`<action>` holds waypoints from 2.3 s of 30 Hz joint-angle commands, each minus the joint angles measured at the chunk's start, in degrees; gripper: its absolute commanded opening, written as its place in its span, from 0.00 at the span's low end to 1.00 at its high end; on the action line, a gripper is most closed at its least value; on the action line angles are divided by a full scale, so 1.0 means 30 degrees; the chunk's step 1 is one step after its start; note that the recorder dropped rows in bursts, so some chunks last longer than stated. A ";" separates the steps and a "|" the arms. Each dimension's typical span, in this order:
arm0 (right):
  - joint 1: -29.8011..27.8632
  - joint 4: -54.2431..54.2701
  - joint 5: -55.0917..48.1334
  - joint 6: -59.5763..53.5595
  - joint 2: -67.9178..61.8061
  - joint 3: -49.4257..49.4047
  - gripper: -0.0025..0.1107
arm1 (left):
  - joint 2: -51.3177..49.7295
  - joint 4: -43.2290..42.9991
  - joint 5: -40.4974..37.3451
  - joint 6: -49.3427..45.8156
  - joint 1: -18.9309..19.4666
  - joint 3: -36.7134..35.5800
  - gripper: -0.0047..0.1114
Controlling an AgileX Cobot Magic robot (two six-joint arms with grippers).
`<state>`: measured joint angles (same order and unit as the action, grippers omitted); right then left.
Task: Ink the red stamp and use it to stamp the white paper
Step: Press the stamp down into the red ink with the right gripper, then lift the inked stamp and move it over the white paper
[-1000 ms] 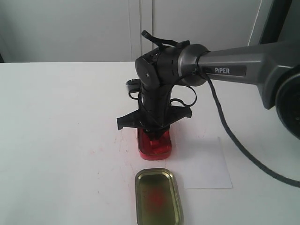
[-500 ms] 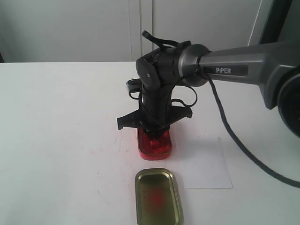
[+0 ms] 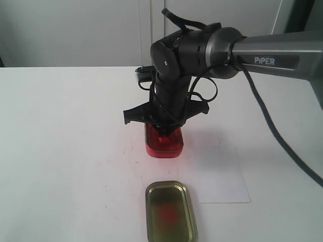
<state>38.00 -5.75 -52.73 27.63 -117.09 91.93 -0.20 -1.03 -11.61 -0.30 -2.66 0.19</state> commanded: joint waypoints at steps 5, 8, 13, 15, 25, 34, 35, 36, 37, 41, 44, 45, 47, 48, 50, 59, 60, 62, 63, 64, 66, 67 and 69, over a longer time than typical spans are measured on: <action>-0.0110 -0.0137 0.0038 -0.0092 0.0522 0.0010 0.02 | 0.0066 0.0024 0.0000 -0.0053 0.0068 -0.0062 0.04; -0.0110 -0.0137 0.0038 -0.0092 0.0522 0.0010 0.02 | 0.0066 0.0024 0.0000 -0.0053 0.0068 -0.0062 0.04; -0.0110 -0.0137 0.0038 -0.0092 0.0522 0.0010 0.02 | 0.0066 0.0024 0.0000 -0.0053 0.0068 -0.0062 0.04; -0.0110 -0.0137 0.0038 -0.0092 0.0522 0.0010 0.02 | 0.0066 0.0024 0.0000 -0.0053 0.0068 -0.0062 0.04; -0.0110 -0.0137 -0.0020 -0.0092 0.0487 -0.0225 0.02 | 0.0066 0.0024 0.0000 -0.0053 0.0068 -0.0062 0.04; -0.0110 -0.0137 -0.0115 -0.0092 0.0293 -0.0225 0.02 | 0.0066 0.0024 0.0000 -0.0053 0.0068 -0.0062 0.04; -0.0110 -0.0137 -0.0115 -0.0092 0.0293 -0.0225 0.02 | 0.0066 0.0024 0.0000 -0.0053 0.0068 -0.0062 0.04; -0.0110 -0.0137 -0.0115 -0.0092 0.0293 -0.0225 0.02 | 0.0066 0.0024 0.0000 -0.0053 0.0068 -0.0062 0.04; -0.0110 -0.0137 -0.0155 -0.0092 0.0293 -0.0225 0.02 | 0.0066 0.0024 0.0000 -0.0053 0.0068 -0.0062 0.04; -0.0110 -0.0137 -0.0627 -0.0092 0.0293 -0.0225 0.02 | 0.0066 0.0024 0.0000 -0.0053 0.0068 -0.0062 0.04; -0.0110 -0.0137 -0.1187 -0.0193 0.0327 -0.0225 0.02 | 0.0066 0.0024 0.0000 -0.0053 0.0068 -0.0062 0.04; -0.0110 -0.0137 -0.1280 -0.0193 0.0327 -0.0225 0.02 | 0.0066 0.0024 0.0000 -0.0053 0.0068 -0.0062 0.04; -0.0110 -0.0137 -0.1654 -0.0349 0.0361 -0.0225 0.02 | 0.0066 0.0024 0.0000 -0.0053 0.0068 -0.0062 0.04; -0.0110 -0.0087 -0.1796 -0.0649 0.0361 -0.0225 0.02 | 0.0066 0.0024 0.0000 -0.0053 0.0068 -0.0062 0.04; -0.0110 0.0130 -0.2178 -0.1221 0.0361 -0.0225 0.02 | 0.0066 0.0024 0.0000 -0.0053 0.0068 -0.0062 0.04; -0.0212 0.0164 -0.2288 -0.2242 0.2206 -0.2242 0.02 | 0.0066 0.0024 0.0000 -0.0053 0.0068 -0.0062 0.04; -0.0410 0.0164 -0.1983 -0.2278 0.2696 -0.3078 0.02 | 0.0066 0.0024 0.0000 -0.0053 0.0068 -0.0062 0.04; -0.0982 0.0386 -0.1516 -0.2278 0.3433 -0.4094 0.02 | 0.0066 0.0024 0.0000 -0.0053 0.0068 -0.0062 0.04; -0.1214 0.0420 -0.1329 -0.2278 0.3716 -0.4455 0.02 | 0.0066 0.0024 0.0000 -0.0053 0.0068 -0.0062 0.04; -0.1666 0.0560 -0.1101 -0.2278 0.4266 -0.5042 0.02 | 0.0066 0.0024 0.0000 -0.0053 0.0068 -0.0062 0.04; -0.2225 0.0610 -0.0771 -0.2318 0.4974 -0.5986 0.02 | 0.0066 0.0024 0.0000 -0.0053 0.0068 -0.0062 0.04; -0.2594 0.0685 -0.0534 -0.2357 0.5422 -0.6629 0.02 | 0.0066 0.0024 0.0000 -0.0053 0.0068 -0.0062 0.04; -0.3061 0.0830 -0.0081 -0.2495 0.5942 -0.7438 0.02 | 0.0066 0.0024 0.0000 -0.0053 0.0068 -0.0062 0.04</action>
<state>30.45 -3.70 -54.45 21.23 -101.29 71.97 -0.20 -1.03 -11.61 -0.30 -2.66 0.19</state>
